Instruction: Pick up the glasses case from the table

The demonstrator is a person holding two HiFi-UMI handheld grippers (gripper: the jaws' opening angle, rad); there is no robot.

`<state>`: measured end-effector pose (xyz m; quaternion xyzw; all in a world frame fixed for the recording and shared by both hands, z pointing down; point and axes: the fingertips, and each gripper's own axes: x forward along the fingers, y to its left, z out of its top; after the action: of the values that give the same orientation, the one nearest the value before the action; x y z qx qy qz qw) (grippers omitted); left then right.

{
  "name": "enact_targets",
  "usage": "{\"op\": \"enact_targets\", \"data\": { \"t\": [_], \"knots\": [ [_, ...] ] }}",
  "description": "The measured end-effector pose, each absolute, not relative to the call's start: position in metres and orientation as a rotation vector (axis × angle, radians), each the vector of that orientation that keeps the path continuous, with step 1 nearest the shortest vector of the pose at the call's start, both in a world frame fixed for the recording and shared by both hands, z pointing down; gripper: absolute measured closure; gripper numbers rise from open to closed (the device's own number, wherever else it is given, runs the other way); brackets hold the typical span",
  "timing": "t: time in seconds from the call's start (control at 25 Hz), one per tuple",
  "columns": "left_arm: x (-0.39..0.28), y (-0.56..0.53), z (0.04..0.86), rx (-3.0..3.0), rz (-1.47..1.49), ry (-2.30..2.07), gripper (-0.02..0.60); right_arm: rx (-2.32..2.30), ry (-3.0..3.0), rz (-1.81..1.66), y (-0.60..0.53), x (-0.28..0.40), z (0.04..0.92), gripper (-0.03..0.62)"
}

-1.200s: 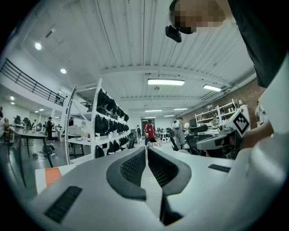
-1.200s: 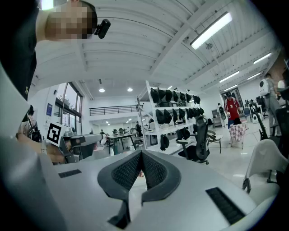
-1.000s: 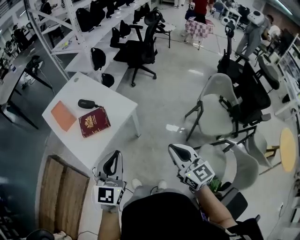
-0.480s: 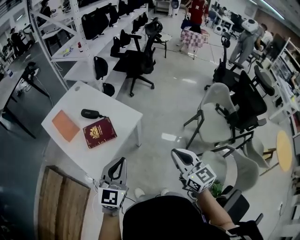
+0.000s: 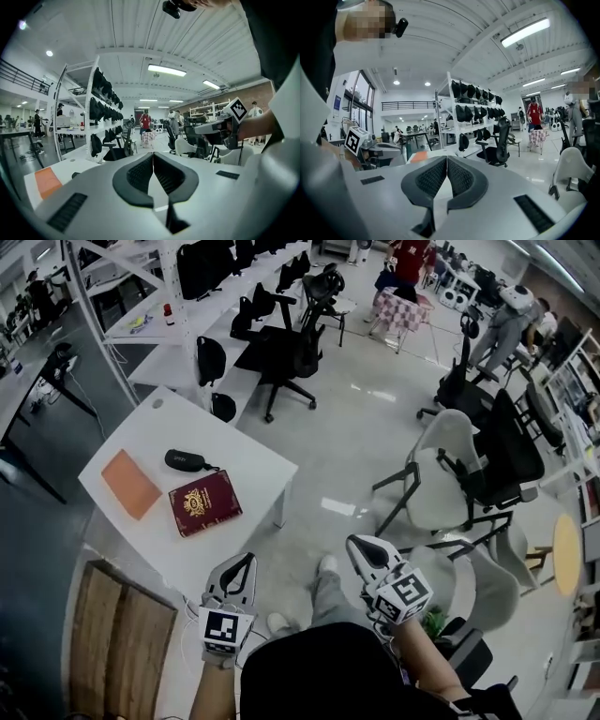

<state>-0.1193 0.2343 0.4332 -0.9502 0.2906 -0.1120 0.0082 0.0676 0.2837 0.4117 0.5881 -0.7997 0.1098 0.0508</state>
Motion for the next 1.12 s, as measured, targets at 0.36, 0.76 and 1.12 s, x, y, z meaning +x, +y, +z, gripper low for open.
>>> {"op": "enact_targets", "data": {
  "t": [0.36, 0.76, 1.12],
  "knots": [
    [-0.064, 0.127, 0.456, -2.924, -0.502, 1.137, 0.561, 1.64, -2.554, 0.441, 0.154, 0.133, 0.436, 0.565],
    [-0.011, 0.021, 0.452, -2.807, -0.547, 1.575, 0.561, 1.35, -2.687, 0.503, 0.015, 0.194, 0.438, 0.565],
    [-0.028, -0.03, 0.475, -2.736, -0.573, 1.906, 0.561, 1.228, -2.687, 0.544, -0.054, 0.185, 0.449, 0.565]
  ]
}}
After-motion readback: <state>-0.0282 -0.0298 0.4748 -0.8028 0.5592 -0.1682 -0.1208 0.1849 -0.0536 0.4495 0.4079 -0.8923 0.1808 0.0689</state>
